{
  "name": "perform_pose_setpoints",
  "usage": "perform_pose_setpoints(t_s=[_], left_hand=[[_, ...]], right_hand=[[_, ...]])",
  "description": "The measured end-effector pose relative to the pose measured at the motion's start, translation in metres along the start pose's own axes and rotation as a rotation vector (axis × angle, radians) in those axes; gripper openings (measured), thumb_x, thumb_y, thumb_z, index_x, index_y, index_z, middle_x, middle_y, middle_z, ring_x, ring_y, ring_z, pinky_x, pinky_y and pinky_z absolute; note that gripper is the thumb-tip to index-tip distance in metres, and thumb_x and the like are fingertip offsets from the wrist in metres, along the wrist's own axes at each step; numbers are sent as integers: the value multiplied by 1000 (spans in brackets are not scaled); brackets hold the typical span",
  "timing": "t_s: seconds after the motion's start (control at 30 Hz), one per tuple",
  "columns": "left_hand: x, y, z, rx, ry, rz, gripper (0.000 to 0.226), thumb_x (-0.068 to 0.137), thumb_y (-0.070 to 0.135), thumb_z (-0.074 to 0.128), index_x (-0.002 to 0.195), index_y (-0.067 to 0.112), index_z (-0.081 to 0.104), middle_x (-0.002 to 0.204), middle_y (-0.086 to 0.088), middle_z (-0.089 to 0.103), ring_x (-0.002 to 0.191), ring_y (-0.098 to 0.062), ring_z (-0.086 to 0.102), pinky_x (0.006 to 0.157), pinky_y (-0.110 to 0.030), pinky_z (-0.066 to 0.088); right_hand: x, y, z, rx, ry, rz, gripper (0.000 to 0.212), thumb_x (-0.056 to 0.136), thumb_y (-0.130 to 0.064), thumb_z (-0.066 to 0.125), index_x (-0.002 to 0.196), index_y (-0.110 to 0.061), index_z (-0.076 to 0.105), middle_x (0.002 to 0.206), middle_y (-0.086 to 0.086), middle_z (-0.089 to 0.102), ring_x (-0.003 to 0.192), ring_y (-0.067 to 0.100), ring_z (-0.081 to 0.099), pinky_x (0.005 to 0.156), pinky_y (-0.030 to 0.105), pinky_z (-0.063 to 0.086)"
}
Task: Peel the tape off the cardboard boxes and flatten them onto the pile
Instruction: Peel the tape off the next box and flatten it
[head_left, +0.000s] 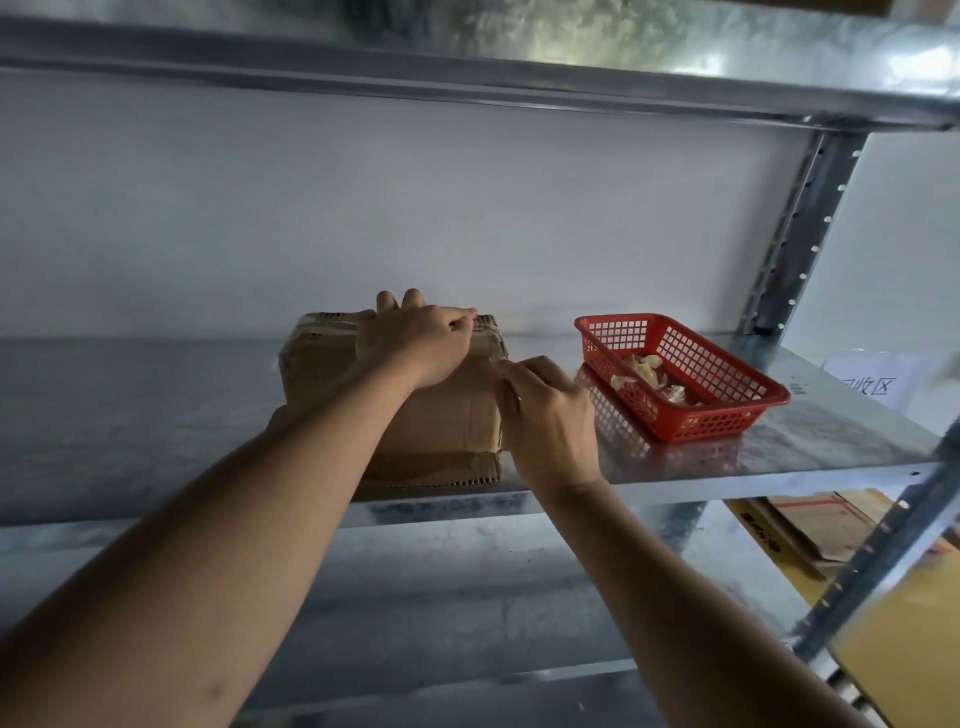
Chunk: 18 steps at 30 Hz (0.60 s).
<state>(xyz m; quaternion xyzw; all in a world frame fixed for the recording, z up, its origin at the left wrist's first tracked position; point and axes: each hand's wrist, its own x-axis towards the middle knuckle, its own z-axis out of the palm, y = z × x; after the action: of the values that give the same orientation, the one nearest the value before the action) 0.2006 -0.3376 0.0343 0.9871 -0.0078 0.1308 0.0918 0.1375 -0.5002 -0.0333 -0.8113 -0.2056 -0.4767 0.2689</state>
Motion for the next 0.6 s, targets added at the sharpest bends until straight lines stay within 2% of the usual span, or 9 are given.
perform_pose_setpoints(t_s=[0.1, 0.13, 0.2, 0.27, 0.33, 0.4, 0.43, 0.5, 0.6], left_hand=[[1, -1, 1, -10, 0, 15, 52, 103, 59, 15, 147, 62, 42, 145, -6, 47, 136, -38, 34, 106, -53, 33], [1, -1, 1, -13, -1, 21, 52, 103, 59, 14, 147, 62, 42, 145, -7, 47, 135, -38, 33, 106, -53, 33], [2, -1, 1, -9, -6, 21, 53, 104, 59, 13, 148, 61, 41, 145, -7, 46, 136, -38, 32, 105, -53, 33], [1, 0, 1, 9, -5, 20, 53, 104, 59, 12, 149, 60, 41, 147, -8, 46, 138, -39, 32, 106, -54, 34], [0, 0, 1, 21, 3, 28, 54, 104, 59, 11, 150, 59, 40, 148, -8, 46, 138, -39, 33, 107, -55, 34], [0, 0, 0, 18, 8, 32, 54, 105, 59, 11, 150, 58, 41, 148, -8, 45, 138, -40, 33, 107, -55, 34], [0, 0, 0, 14, 7, 32, 54, 105, 58, 11, 150, 58, 40, 149, -8, 45, 139, -40, 32, 108, -55, 34], [1, 0, 0, 7, 0, 32, 54, 105, 58, 12, 151, 58, 39, 150, -8, 44, 140, -40, 31, 108, -55, 33], [2, 0, 0, 5, 0, 38, 55, 105, 60, 12, 151, 56, 41, 150, -8, 44, 142, -40, 30, 108, -55, 33]], right_hand=[[3, -1, -3, 26, -93, 26, 38, 98, -10, 64, 135, -20, 62, 80, 8, 72, 57, 30, 64, 49, 40, 53], [6, -1, -5, 63, -119, 75, 39, 98, -14, 63, 134, -26, 54, 75, 3, 72, 56, 27, 64, 51, 40, 53], [13, 1, -5, 142, -128, 196, 27, 96, -22, 70, 114, -26, 51, 71, -1, 74, 58, 18, 67, 56, 39, 55], [19, 4, -4, 215, -99, 339, 21, 89, -30, 80, 95, -23, 60, 73, -7, 77, 61, 6, 70, 61, 31, 56], [21, 7, -4, 255, -73, 440, 17, 84, -35, 84, 84, -24, 71, 70, -11, 75, 60, 1, 68, 58, 24, 50], [19, 10, -6, 151, -65, 378, 15, 86, -37, 83, 83, -22, 80, 71, -7, 74, 57, 5, 65, 55, 23, 45], [18, 11, -6, 74, -61, 304, 16, 88, -33, 81, 87, -18, 82, 76, -1, 75, 60, 11, 66, 56, 26, 47], [15, 7, -6, -31, -17, 161, 13, 91, -21, 78, 95, -8, 82, 85, 11, 72, 68, 27, 68, 55, 34, 53], [10, -4, -2, -134, 17, 70, 14, 91, -10, 76, 100, 1, 77, 90, 18, 64, 76, 36, 64, 55, 41, 55]])
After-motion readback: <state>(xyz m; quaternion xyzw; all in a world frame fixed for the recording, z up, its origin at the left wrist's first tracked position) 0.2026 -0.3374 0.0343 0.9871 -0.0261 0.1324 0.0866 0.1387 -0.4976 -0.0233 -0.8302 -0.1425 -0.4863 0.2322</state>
